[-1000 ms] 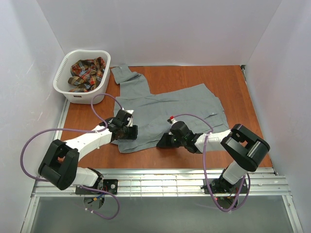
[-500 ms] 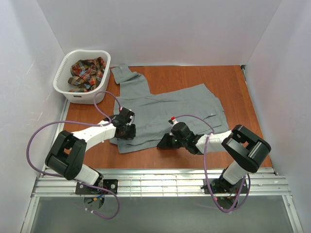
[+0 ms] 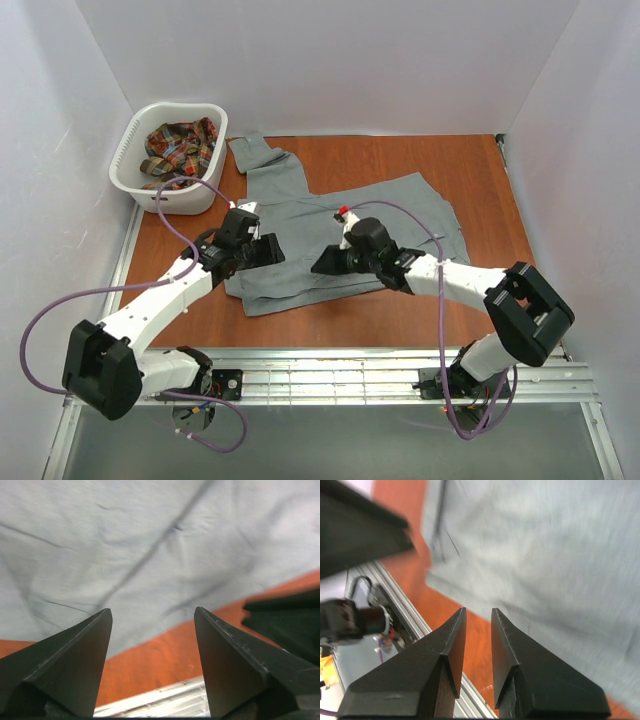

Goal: Fold and stack the long sleeve shirts
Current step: Fold the shirt

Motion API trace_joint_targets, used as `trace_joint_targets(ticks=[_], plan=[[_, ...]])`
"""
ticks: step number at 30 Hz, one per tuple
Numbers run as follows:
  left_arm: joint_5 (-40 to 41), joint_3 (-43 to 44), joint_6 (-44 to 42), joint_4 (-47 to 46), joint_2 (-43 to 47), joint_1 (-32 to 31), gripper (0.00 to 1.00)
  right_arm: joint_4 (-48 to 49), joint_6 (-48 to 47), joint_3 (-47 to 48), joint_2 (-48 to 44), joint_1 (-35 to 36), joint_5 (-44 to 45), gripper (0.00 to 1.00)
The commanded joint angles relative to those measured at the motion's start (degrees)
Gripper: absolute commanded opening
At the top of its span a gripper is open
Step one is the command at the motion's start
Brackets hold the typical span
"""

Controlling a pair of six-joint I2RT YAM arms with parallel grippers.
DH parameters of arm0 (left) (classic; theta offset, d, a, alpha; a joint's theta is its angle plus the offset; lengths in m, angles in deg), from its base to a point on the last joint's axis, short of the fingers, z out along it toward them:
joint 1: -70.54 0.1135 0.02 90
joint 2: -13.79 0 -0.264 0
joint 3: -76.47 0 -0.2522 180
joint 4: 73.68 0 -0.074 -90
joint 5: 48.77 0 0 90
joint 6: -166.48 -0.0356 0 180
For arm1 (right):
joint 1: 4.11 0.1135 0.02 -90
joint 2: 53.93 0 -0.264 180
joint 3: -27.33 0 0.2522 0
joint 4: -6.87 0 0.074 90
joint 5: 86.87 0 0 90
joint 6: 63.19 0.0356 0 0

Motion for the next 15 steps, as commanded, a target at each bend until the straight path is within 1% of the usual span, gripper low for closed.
trace_joint_targets(ticks=[1, 2, 4, 5, 7, 8, 11, 15], plan=[[-9.4, -3.7, 6.4, -1.3, 1.5, 0.0, 0.61, -1.7, -4.7, 7.1, 1.9, -2.9, -4.6, 0.2], [-10.2, -6.9, 7.7, -3.3, 1.7, 0.0, 0.57, -1.8, -5.3, 8.3, 3.0, -3.1, -5.3, 0.2], [-11.8, -10.2, 11.6, -5.5, 1.8, 0.0, 0.53, -1.6, -5.9, 12.8, 7.2, -3.1, -8.1, 0.2], [-11.9, -13.3, 12.6, -7.1, 2.0, 0.1, 0.49, -1.3, -5.8, 14.2, 8.7, -3.1, -9.0, 0.2], [-10.1, -15.9, 15.5, -8.5, 2.8, 0.2, 0.45, 1.2, -5.4, 15.9, 12.8, -3.0, -11.6, 0.2], [-9.4, -18.2, 16.5, -9.4, 3.3, 0.4, 0.41, 2.3, -5.0, 16.8, 13.9, -3.0, -12.3, 0.2], [-8.5, -20.5, 18.5, -9.6, 4.7, 2.5, 0.37, 5.6, -4.1, 16.9, 18.4, -2.9, -14.1, 0.2], [-9.6, -23.6, 19.1, -8.6, 6.3, 7.2, 0.34, 9.2, -5.7, 14.4, 22.2, -3.7, -15.2, 0.2]])
